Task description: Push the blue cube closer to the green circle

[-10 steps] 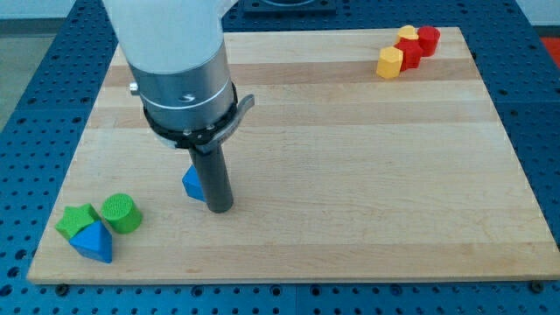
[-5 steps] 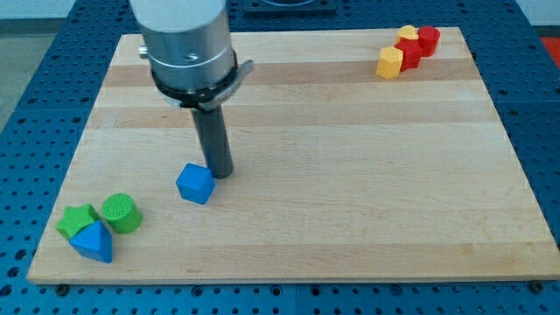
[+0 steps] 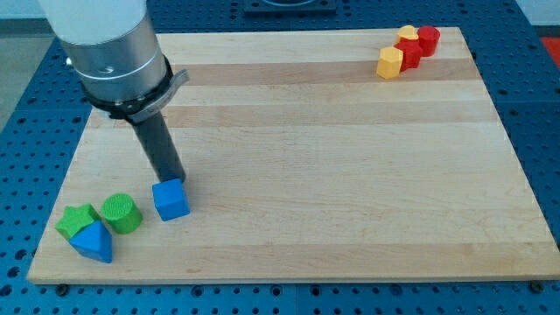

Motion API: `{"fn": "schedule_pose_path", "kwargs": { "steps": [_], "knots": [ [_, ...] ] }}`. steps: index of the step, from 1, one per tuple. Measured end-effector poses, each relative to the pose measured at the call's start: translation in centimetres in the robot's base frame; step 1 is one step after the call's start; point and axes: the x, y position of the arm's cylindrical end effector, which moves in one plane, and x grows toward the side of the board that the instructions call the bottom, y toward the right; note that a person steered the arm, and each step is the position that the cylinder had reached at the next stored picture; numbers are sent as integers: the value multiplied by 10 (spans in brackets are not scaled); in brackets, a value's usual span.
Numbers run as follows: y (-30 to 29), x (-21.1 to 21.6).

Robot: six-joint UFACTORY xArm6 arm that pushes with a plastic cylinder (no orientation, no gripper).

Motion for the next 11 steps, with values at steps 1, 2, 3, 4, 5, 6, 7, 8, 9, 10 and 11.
{"fn": "schedule_pose_path", "kwargs": {
  "steps": [1, 2, 3, 4, 5, 6, 7, 8, 9, 10, 11],
  "knots": [
    [43, -7],
    [61, 40],
    [59, 65],
    [59, 65],
    [64, 37],
    [56, 36],
    [39, 37],
    [15, 22],
    [1, 21],
    [-11, 21],
    [-12, 21]
  ]
}}
